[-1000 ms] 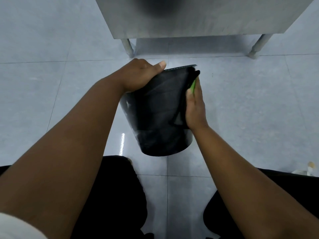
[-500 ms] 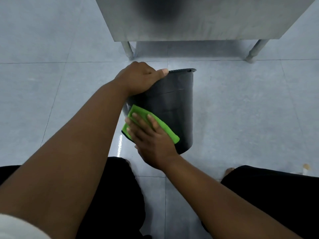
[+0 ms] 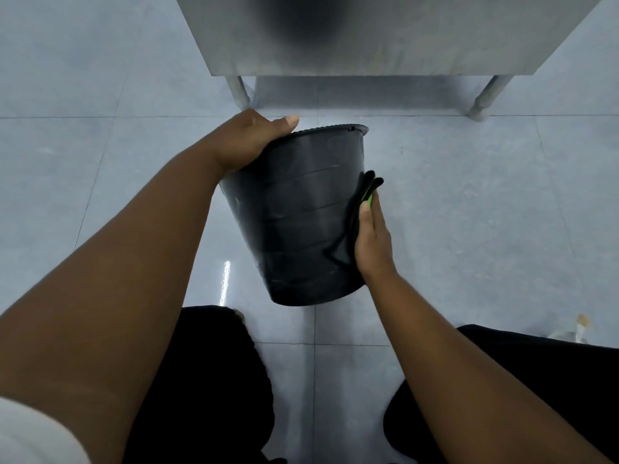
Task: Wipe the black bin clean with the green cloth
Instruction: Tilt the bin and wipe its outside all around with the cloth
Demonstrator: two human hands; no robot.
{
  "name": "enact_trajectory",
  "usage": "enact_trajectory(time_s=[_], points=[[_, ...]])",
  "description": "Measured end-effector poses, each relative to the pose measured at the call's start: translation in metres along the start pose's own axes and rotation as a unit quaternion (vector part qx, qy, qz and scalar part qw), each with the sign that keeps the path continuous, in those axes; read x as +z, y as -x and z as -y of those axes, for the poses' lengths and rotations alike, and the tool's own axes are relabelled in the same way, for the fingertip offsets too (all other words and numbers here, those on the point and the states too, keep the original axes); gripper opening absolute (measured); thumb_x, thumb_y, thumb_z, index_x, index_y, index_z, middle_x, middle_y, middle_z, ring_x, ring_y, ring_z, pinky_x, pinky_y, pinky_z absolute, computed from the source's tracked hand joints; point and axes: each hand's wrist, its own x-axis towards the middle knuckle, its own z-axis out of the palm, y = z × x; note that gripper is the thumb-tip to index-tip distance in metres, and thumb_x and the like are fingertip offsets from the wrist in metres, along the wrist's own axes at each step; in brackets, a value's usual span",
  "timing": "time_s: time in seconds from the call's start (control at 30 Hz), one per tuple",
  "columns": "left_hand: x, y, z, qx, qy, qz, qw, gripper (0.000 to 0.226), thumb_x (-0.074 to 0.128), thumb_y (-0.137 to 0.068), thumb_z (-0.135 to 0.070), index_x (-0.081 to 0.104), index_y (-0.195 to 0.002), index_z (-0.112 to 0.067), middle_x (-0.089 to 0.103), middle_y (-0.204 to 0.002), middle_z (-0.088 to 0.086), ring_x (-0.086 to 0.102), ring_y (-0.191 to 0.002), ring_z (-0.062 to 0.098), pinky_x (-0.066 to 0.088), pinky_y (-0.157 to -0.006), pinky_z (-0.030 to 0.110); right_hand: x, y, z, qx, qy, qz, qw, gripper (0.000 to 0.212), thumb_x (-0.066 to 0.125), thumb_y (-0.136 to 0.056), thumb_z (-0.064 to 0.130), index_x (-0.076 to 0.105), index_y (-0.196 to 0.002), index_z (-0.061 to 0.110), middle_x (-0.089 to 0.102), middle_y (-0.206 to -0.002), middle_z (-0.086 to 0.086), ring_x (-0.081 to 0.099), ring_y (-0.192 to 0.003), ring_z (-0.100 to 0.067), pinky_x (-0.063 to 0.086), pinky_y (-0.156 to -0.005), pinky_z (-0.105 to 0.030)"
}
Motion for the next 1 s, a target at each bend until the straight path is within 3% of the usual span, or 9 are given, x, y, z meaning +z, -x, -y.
enact_trajectory(time_s=[0.1, 0.2, 0.37, 0.5, 0.53, 0.63, 0.8, 0.9, 1.0], points=[[0.007, 0.000, 0.013, -0.023, 0.027, -0.030, 0.999, 0.060, 0.048, -0.091, -0.066, 0.059, -0.068, -0.011, 0.061, -0.076, 0.003, 0.058, -0.078, 0.017, 0.040, -0.078, 0.033, -0.006, -0.006, 0.017, -0.129, 0.160, -0.038, 0.978, 0.073, 0.023, -0.096, 0.061, 0.015, -0.159, 0.026, 0.019, -0.166, 0.000, 0.019, -0.153, -0.020, 0.027, -0.121, -0.048], [0.004, 0.003, 0.015, -0.038, -0.003, -0.022, 0.999, 0.056, 0.042, -0.094, -0.065, 0.064, -0.077, -0.017, 0.065, -0.094, 0.003, 0.059, -0.093, 0.021, 0.042, -0.085, 0.035, 0.010, 0.010, 0.024, -0.306, 0.361, -0.034, 0.880, 0.074, 0.037, -0.097, 0.058, 0.020, -0.158, 0.020, 0.012, -0.166, -0.014, 0.009, -0.154, -0.038, 0.017, -0.122, -0.053], [0.009, -0.001, -0.034, 0.060, -0.142, 0.011, 0.988, 0.049, 0.036, -0.101, -0.056, 0.067, -0.117, -0.022, 0.058, -0.137, 0.004, 0.049, -0.128, 0.022, 0.034, -0.102, 0.031, 0.049, 0.049, 0.017, -0.500, 0.444, 0.088, 0.739, 0.060, 0.056, -0.093, 0.047, 0.046, -0.148, 0.024, 0.032, -0.161, -0.006, 0.015, -0.153, -0.037, 0.002, -0.123, -0.058], [0.022, -0.010, -0.034, 0.040, -0.254, -0.009, 0.966, 0.066, 0.031, -0.095, -0.070, 0.051, -0.062, -0.015, 0.060, -0.079, 0.008, 0.059, -0.089, 0.030, 0.039, -0.076, 0.035, 0.066, 0.067, 0.016, -0.531, 0.539, 0.160, 0.634, 0.060, 0.057, -0.092, 0.047, 0.048, -0.146, 0.024, 0.025, -0.164, -0.006, 0.008, -0.154, -0.034, -0.012, -0.122, -0.056], [0.024, -0.010, -0.033, 0.034, -0.264, -0.031, 0.963, 0.070, 0.031, -0.093, -0.072, 0.045, -0.056, -0.014, 0.054, -0.069, 0.006, 0.056, -0.079, 0.029, 0.037, -0.072, 0.035, 0.063, 0.065, 0.017, -0.535, 0.524, 0.146, 0.646, 0.062, 0.059, -0.091, 0.048, 0.047, -0.147, 0.024, 0.024, -0.165, -0.007, 0.009, -0.154, -0.033, -0.011, -0.122, -0.055], [0.026, -0.010, -0.029, 0.059, -0.270, -0.075, 0.958, 0.072, 0.034, -0.093, -0.070, 0.039, -0.051, -0.012, 0.047, -0.061, 0.005, 0.050, -0.067, 0.026, 0.033, -0.067, 0.035, 0.046, 0.052, 0.016, -0.493, 0.416, 0.056, 0.762, 0.069, 0.061, -0.091, 0.051, 0.044, -0.150, 0.021, 0.025, -0.163, -0.008, 0.015, -0.153, -0.033, 0.005, -0.124, -0.055], [0.013, -0.008, -0.021, 0.075, -0.246, -0.037, 0.966, 0.069, 0.041, -0.093, -0.068, 0.032, -0.053, -0.012, 0.040, -0.056, 0.006, 0.044, -0.059, 0.022, 0.032, -0.057, 0.034, 0.027, 0.027, 0.001, -0.362, 0.309, -0.035, 0.879, 0.083, 0.054, -0.090, 0.058, 0.028, -0.155, 0.014, 0.009, -0.165, -0.008, 0.005, -0.154, -0.035, 0.011, -0.124, -0.054], [0.000, -0.003, -0.014, 0.046, -0.227, -0.018, 0.973, 0.067, 0.041, -0.094, -0.066, 0.037, -0.055, -0.011, 0.043, -0.062, 0.008, 0.043, -0.060, 0.017, 0.032, -0.057, 0.028, 0.018, 0.010, -0.003, -0.197, 0.126, -0.008, 0.972, 0.077, 0.039, -0.096, 0.055, 0.016, -0.159, 0.016, 0.009, -0.167, -0.005, 0.012, -0.155, -0.022, 0.019, -0.125, -0.043], [-0.004, 0.001, -0.008, 0.036, -0.210, -0.015, 0.977, 0.067, 0.042, -0.093, -0.066, 0.040, -0.058, -0.009, 0.043, -0.066, 0.008, 0.042, -0.059, 0.015, 0.032, -0.058, 0.026, 0.012, 0.000, 0.004, 0.002, -0.002, 0.023, 1.000, 0.057, 0.024, -0.103, 0.057, 0.023, -0.156, 0.037, 0.035, -0.159, 0.007, 0.035, -0.146, -0.017, 0.029, -0.119, -0.037]])
